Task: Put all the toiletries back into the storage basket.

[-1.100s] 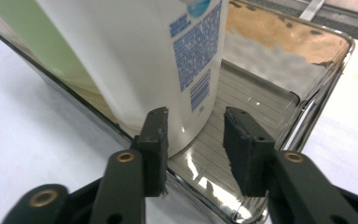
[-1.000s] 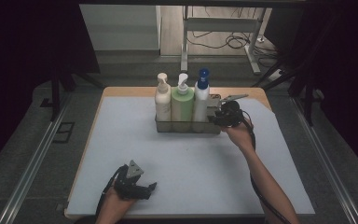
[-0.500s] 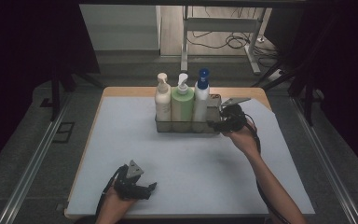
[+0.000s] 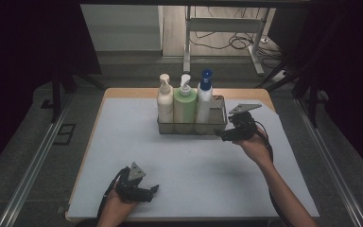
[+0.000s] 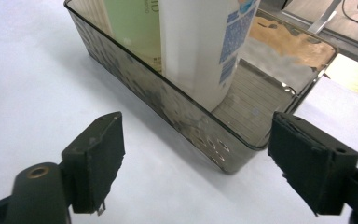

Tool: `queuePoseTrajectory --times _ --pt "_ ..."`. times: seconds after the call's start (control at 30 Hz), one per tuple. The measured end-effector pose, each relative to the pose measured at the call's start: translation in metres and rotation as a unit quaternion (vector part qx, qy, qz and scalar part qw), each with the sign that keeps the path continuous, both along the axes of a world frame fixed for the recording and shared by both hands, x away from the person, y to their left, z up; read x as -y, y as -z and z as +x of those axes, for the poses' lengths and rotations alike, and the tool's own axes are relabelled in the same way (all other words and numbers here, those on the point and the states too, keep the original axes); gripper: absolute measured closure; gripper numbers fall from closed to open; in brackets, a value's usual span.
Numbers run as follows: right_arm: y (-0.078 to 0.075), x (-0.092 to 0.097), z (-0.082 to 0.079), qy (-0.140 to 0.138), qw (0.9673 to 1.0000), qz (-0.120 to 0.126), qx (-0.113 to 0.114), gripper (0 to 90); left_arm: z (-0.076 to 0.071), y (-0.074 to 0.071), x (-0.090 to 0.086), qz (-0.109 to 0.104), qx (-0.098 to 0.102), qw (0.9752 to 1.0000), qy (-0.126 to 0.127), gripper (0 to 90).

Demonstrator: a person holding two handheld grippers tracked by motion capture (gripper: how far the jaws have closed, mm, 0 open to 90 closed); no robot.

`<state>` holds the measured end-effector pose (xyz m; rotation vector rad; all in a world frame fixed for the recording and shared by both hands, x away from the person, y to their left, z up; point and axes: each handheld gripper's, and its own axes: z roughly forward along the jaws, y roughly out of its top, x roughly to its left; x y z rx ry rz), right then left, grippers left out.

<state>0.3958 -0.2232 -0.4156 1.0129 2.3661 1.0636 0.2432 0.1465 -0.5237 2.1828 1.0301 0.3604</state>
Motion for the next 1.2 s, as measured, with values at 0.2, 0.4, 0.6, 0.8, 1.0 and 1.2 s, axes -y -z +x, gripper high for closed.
queuePoseTrajectory --times 0.2,0.4,0.6,0.8,1.0,1.2 --pt "0.0 0.006 -0.011 0.001 1.0 -0.005 0.0 14.4 0.0 0.0 0.0 0.0 0.0 1.0 0.0 12.0" --pt "0.003 0.014 -0.022 0.0 0.9999 -0.01 -0.002 12.6 0.0 0.0 0.0 0.0 0.0 1.0 0.0 12.0" --pt "0.006 0.024 -0.035 0.002 0.9999 -0.015 -0.002 8.2 0.0 0.0 0.0 0.0 0.0 1.0 0.0 12.0" --pt "0.012 0.036 -0.049 0.002 0.9998 -0.017 -0.001 4.2 0.0 0.0 0.0 0.0 0.0 1.0 0.0 12.0" --pt "0.022 0.047 -0.062 0.009 0.9999 -0.013 -0.005 2.6 0.0 0.0 0.0 -0.001 0.001 1.0 -0.001 12.0" --pt "0.038 0.059 -0.076 0.015 0.9998 -0.012 -0.004 2.0 0.0 0.0 0.0 0.0 0.001 1.0 -0.001 12.0"
